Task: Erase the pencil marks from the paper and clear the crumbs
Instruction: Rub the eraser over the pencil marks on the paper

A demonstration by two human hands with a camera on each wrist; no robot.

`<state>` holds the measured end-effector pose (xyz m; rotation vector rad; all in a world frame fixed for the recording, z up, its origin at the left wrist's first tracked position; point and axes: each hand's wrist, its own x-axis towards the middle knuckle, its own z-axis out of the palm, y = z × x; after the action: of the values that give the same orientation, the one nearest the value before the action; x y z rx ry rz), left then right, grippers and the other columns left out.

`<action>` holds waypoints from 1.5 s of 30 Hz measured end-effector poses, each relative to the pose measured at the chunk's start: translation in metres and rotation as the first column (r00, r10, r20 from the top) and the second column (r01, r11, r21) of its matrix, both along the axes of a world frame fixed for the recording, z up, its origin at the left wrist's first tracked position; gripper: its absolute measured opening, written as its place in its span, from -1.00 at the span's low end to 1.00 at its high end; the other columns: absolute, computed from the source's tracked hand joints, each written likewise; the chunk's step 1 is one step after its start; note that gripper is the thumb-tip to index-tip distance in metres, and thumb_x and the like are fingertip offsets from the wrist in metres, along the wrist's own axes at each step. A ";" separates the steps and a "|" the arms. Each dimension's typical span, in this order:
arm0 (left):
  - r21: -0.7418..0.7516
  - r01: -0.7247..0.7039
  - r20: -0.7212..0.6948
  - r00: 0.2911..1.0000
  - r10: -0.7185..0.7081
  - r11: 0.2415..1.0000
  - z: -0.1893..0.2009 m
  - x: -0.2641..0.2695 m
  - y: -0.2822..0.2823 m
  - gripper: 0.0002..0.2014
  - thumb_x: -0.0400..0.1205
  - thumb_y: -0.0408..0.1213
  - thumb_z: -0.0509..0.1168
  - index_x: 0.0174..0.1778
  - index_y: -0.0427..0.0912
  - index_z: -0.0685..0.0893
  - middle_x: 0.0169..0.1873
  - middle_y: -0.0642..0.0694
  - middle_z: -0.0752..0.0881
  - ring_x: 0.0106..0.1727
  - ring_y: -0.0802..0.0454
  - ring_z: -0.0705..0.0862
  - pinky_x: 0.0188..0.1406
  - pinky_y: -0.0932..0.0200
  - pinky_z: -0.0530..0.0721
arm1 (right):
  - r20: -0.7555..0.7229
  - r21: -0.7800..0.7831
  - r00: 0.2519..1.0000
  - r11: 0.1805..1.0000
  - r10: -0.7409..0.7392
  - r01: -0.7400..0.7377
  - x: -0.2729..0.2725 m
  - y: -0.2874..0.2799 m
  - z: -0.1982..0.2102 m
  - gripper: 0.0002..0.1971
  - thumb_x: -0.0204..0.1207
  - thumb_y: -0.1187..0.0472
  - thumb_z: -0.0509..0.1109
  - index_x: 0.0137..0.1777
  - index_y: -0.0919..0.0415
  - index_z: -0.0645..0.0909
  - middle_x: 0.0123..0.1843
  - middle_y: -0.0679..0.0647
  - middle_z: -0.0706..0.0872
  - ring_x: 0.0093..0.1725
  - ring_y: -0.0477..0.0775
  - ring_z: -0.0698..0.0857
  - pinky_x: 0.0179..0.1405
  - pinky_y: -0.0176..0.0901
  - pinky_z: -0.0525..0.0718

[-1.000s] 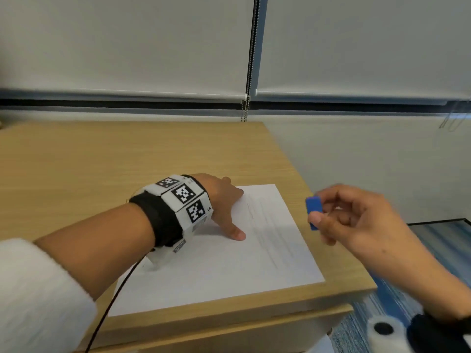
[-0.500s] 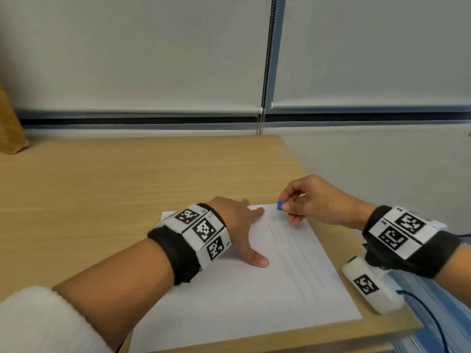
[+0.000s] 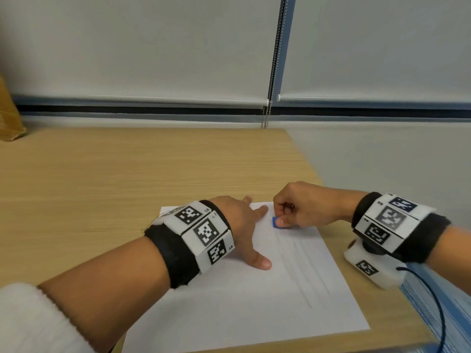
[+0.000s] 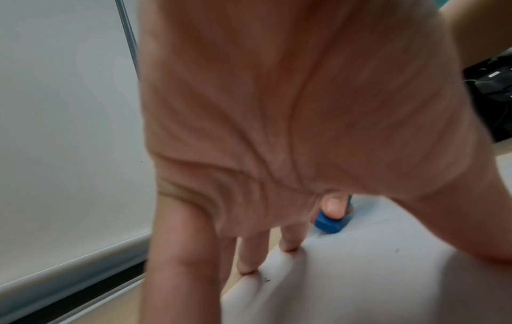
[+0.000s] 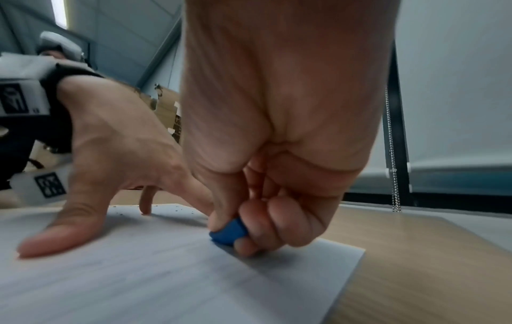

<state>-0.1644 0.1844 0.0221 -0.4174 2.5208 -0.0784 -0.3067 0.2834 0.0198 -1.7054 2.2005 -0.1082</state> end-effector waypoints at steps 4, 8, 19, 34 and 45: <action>-0.021 0.008 0.008 1.000 -0.008 1.000 -0.001 0.000 0.002 0.14 0.39 0.51 0.22 0.66 0.16 -0.36 0.68 -0.01 -0.32 0.53 -0.17 0.42 0.37 -0.09 0.51 | -0.045 -0.095 0.998 0.995 -0.048 0.044 -0.008 -0.014 0.000 -0.81 0.49 0.07 0.49 -0.29 0.09 0.60 -0.38 -0.11 0.64 -0.39 -0.19 0.54 -0.41 -0.39 0.43; -0.038 0.007 0.023 1.000 -0.007 0.999 0.000 -0.001 0.002 0.14 0.40 0.52 0.21 0.65 0.17 -0.38 0.68 -0.01 -0.33 0.53 -0.17 0.40 0.34 -0.09 0.50 | 0.086 -0.119 0.994 0.989 -0.074 0.084 -0.007 -0.012 -0.003 -0.83 0.46 0.13 0.52 -0.22 0.17 0.60 -0.35 0.02 0.75 -0.41 -0.14 0.63 -0.39 -0.31 0.56; -0.007 0.024 -0.027 0.999 -0.024 1.000 -0.003 0.001 -0.001 0.14 0.37 0.52 0.24 0.67 0.20 -0.31 0.70 -0.03 -0.24 0.47 -0.13 0.48 0.31 0.00 0.53 | 0.155 -0.033 0.988 0.999 0.019 -0.014 0.005 -0.005 0.001 -0.81 0.48 0.20 0.50 -0.27 0.12 0.53 -0.34 0.03 0.63 -0.40 -0.08 0.54 -0.37 -0.25 0.54; -0.010 -0.003 -0.028 1.000 0.003 1.000 -0.004 0.001 -0.001 0.15 0.37 0.50 0.27 0.67 0.18 -0.31 0.69 0.04 -0.26 0.51 -0.10 0.45 0.23 0.05 0.49 | 0.071 0.027 0.997 0.999 0.018 -0.020 0.010 -0.002 0.004 -0.78 0.50 0.08 0.48 -0.26 0.09 0.51 -0.37 -0.10 0.56 -0.45 -0.20 0.49 -0.40 -0.31 0.46; -0.029 -0.005 -0.012 1.000 0.004 1.000 -0.003 -0.002 0.000 0.15 0.38 0.49 0.27 0.68 0.15 -0.30 0.69 0.02 -0.27 0.56 -0.12 0.38 0.25 0.02 0.46 | 0.056 0.024 0.998 0.999 0.030 -0.031 0.007 -0.001 0.002 -0.74 0.50 0.10 0.48 -0.33 0.02 0.47 -0.37 -0.08 0.57 -0.40 -0.11 0.50 -0.35 -0.24 0.49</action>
<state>-0.1663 0.1848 0.0194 -0.4367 2.5329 -0.1117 -0.3001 0.2828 0.0223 -1.7012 2.1261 -0.1181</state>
